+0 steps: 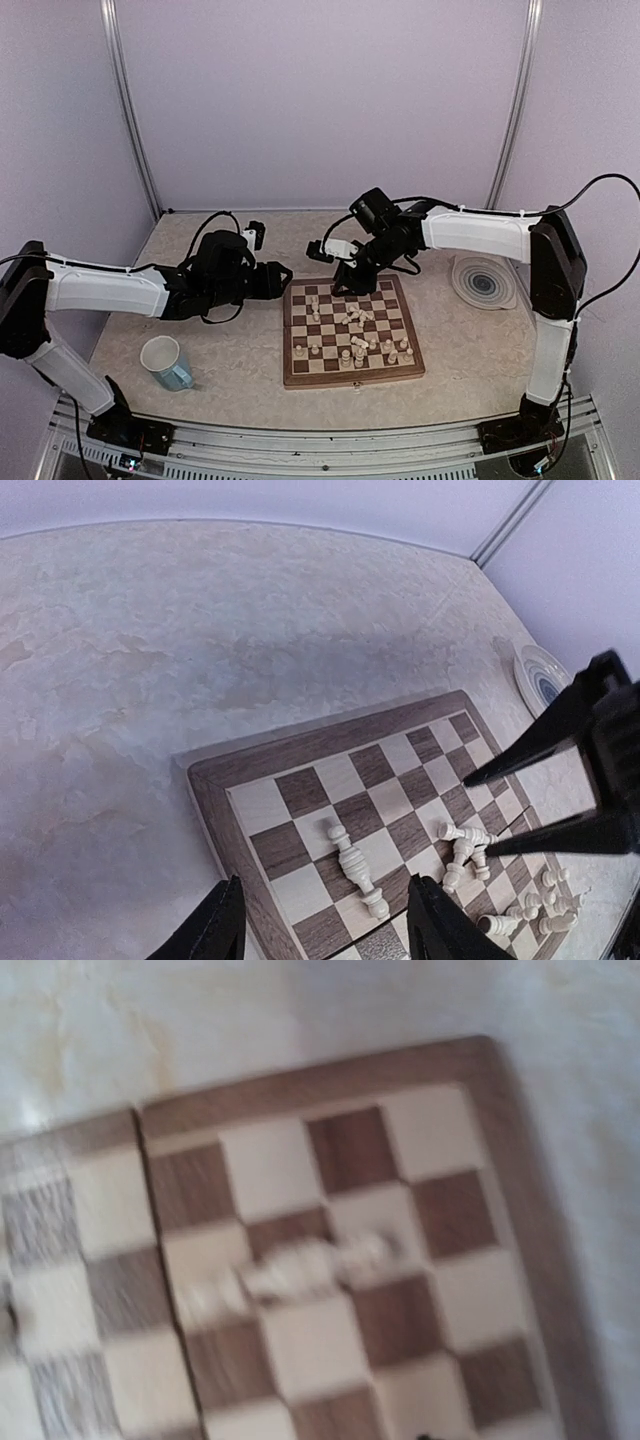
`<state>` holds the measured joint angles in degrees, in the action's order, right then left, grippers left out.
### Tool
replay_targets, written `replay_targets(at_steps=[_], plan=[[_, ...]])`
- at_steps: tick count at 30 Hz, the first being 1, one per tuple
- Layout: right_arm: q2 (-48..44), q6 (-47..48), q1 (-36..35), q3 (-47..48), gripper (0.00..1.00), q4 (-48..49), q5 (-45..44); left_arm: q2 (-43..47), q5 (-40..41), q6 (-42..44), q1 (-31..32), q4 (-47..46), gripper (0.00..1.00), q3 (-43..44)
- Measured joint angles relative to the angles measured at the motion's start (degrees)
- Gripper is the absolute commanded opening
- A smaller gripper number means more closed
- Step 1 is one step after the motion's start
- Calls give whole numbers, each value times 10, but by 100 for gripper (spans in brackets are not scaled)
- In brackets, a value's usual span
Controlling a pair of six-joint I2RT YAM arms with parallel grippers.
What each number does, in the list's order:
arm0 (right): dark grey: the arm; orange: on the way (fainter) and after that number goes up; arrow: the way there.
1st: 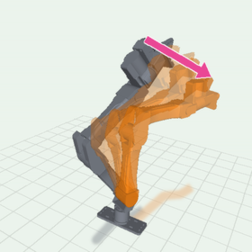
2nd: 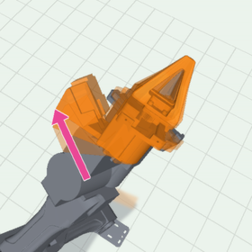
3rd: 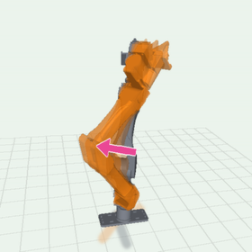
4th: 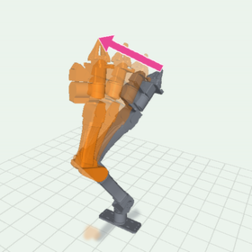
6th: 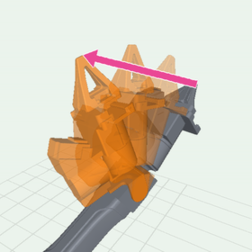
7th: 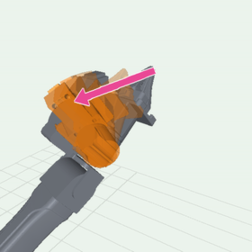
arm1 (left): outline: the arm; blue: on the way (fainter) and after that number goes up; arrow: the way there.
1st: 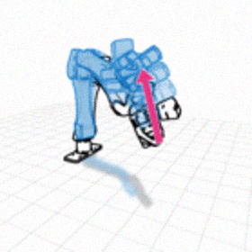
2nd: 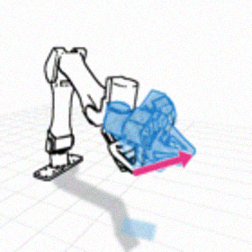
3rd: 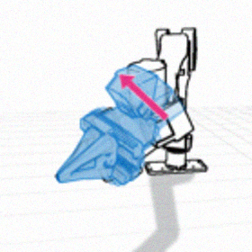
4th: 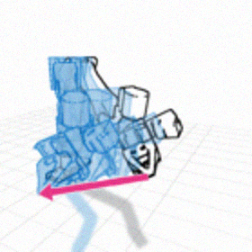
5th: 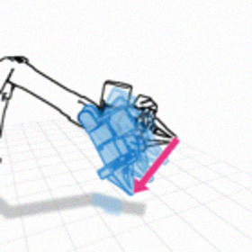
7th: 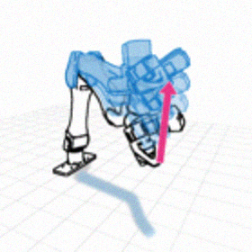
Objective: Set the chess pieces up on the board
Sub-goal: Pick up the chess pile from the chessboard.
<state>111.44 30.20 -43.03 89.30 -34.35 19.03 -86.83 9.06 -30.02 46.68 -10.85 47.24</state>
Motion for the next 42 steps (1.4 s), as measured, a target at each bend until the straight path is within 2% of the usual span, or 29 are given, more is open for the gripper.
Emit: replay_targets(at_steps=[6,14,28,31,35,42], plan=[[72,-69,-29,53,51,-2,2,28,13,-15,-16,2,56,-3],[127,-124,-30,99,59,-19,-6,28,13,-28,-16,2,56,-18],[179,-138,-56,142,58,-30,-86,28,6,-34,-17,2,56,-30],[171,-138,-56,127,50,-19,-88,28,4,-34,-17,1,56,-30],[152,-136,-56,99,29,-14,-87,28,2,-34,-18,0,56,-30],[131,-125,-56,68,7,-14,-78,28,-1,-34,-22,-2,56,-30]])
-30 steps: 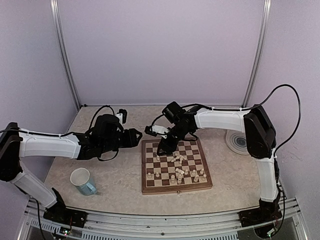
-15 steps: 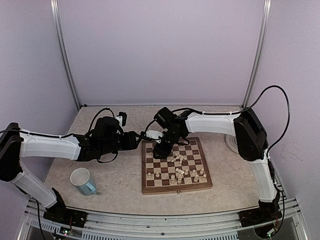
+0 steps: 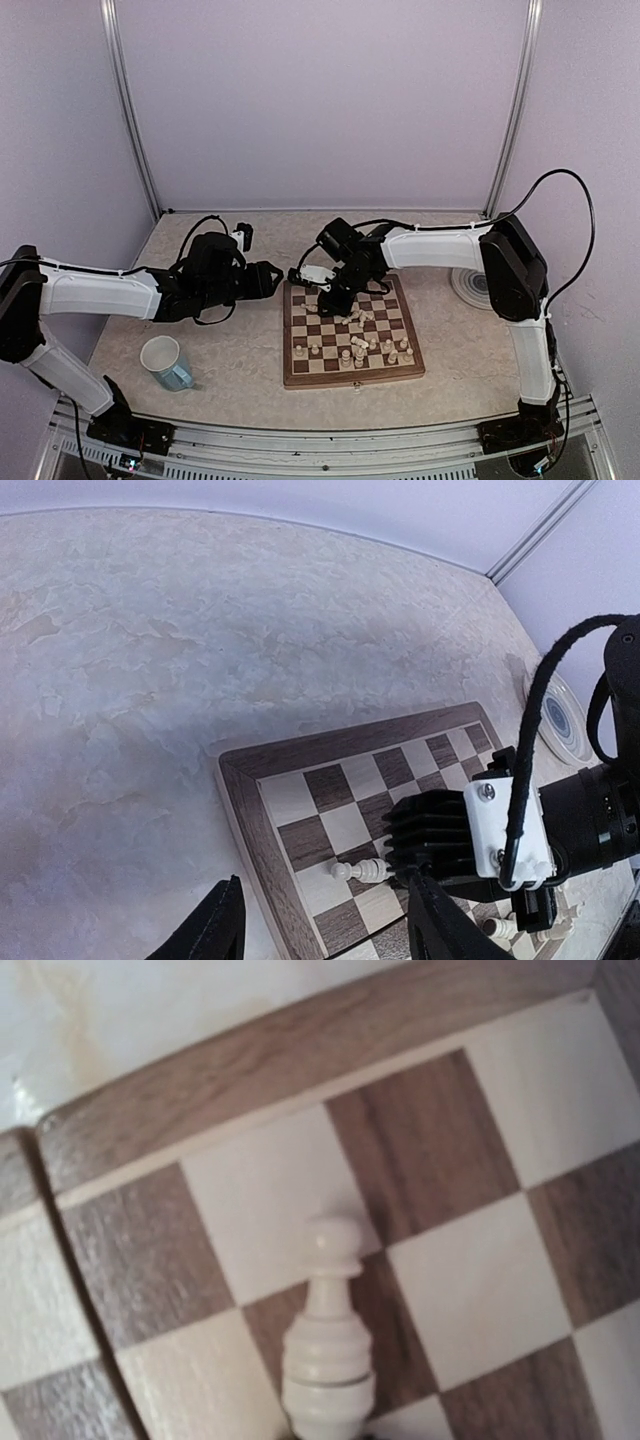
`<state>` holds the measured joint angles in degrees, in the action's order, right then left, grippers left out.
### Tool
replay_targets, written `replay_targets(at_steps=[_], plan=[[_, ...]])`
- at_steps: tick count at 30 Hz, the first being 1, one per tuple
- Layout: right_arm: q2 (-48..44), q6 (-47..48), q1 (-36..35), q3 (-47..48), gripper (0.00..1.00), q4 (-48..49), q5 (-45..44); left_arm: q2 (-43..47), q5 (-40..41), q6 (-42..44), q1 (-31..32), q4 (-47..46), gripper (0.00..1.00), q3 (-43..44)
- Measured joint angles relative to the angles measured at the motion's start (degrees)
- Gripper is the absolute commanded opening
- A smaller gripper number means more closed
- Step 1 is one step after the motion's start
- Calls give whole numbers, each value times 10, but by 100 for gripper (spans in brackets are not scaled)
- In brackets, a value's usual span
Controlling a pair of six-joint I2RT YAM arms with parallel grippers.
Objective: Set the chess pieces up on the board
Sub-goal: Pick up the chess pile from the chessboard.
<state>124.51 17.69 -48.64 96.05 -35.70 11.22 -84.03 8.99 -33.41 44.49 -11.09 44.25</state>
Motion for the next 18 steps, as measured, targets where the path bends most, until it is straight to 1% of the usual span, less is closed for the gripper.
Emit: replay_targets(at_steps=[2,3,7,12,18], plan=[[0,5,0,0,1,0,5,0,-2,0,-1,0,56,0],[0,7,0,0,0,0,7,0,-4,0,-1,-1,56,0],[-2,15,0,-6,0,6,14,-6,-22,-6,-6,-15,56,-1],[-31,26,5,-49,0,26,19,-17,-67,-29,-24,-54,56,-16],[-106,38,23,-107,0,47,62,-44,-149,-85,-38,-157,56,-47]])
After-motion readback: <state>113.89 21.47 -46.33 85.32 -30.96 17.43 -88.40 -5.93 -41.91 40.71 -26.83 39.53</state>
